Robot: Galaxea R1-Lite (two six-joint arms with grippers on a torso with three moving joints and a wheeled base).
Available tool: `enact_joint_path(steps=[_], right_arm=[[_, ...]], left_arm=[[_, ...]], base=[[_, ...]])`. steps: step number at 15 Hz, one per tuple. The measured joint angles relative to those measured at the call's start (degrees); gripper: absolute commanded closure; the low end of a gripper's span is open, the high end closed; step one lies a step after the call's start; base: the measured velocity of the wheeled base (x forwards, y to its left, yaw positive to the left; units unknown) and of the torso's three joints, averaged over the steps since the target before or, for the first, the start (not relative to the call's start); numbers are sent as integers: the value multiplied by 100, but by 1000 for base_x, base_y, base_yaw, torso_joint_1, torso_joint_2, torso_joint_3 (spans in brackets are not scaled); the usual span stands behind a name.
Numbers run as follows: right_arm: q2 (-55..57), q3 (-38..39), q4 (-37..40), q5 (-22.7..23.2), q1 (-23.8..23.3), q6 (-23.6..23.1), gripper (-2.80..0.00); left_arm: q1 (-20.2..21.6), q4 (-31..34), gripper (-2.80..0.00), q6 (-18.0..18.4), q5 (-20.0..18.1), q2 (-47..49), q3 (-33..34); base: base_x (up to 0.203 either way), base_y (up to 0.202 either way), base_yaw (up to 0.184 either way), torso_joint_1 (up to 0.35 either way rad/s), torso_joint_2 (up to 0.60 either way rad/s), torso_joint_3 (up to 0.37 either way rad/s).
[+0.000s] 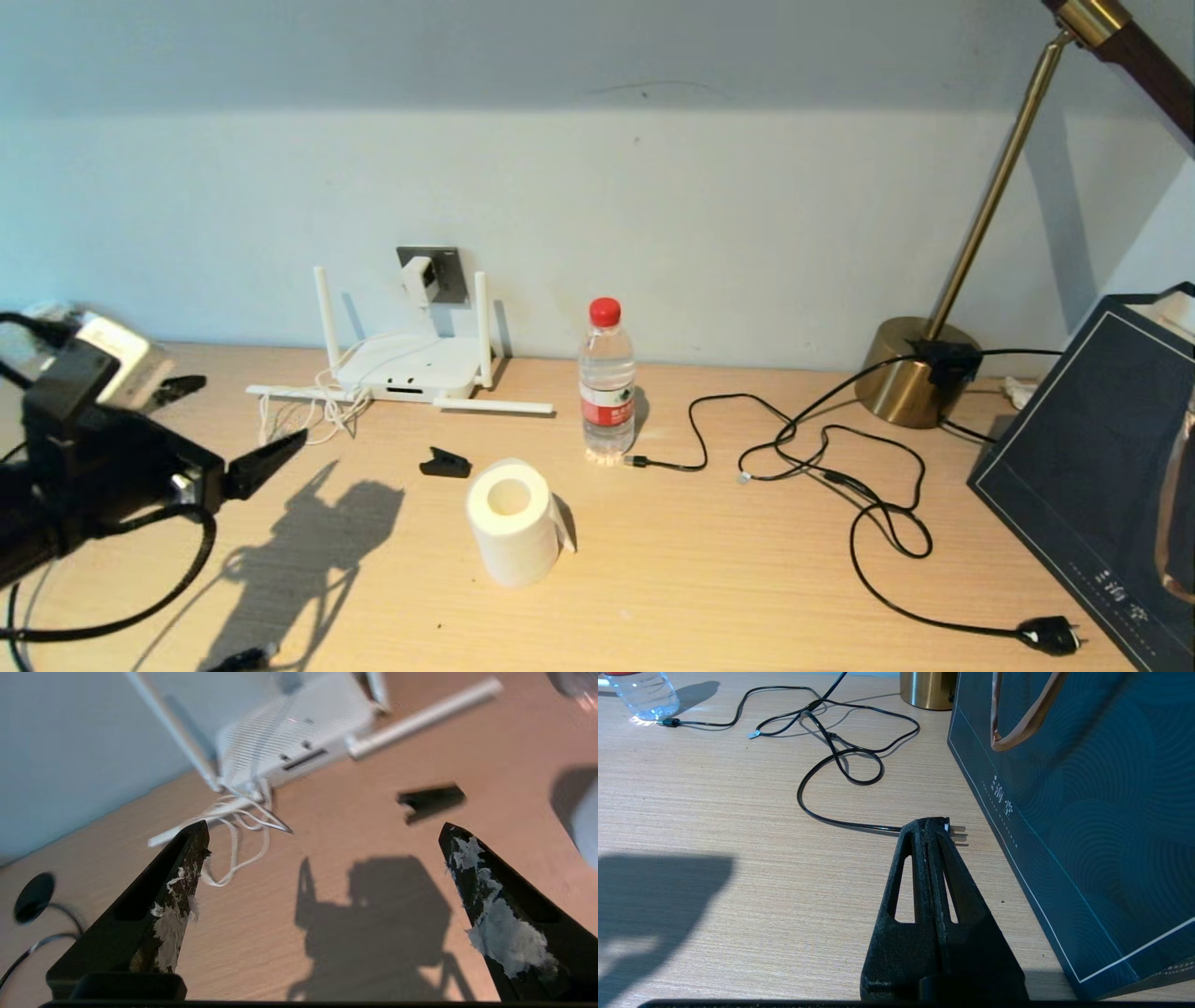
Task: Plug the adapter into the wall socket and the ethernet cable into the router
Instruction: Pick up cable
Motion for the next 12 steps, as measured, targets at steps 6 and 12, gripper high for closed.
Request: enact_joint_path(steps=[6, 12], right_arm=[[0, 0, 0, 0, 0, 1, 0], [0, 0, 0, 0, 0, 0, 0]], left_arm=[[47, 3795, -280, 2017, -1368, -588, -355], [674, 7305, -280, 5288, -860, -754, -1246]], base=[[0, 0, 0, 0, 0, 0], [0, 0, 0, 0, 0, 0]])
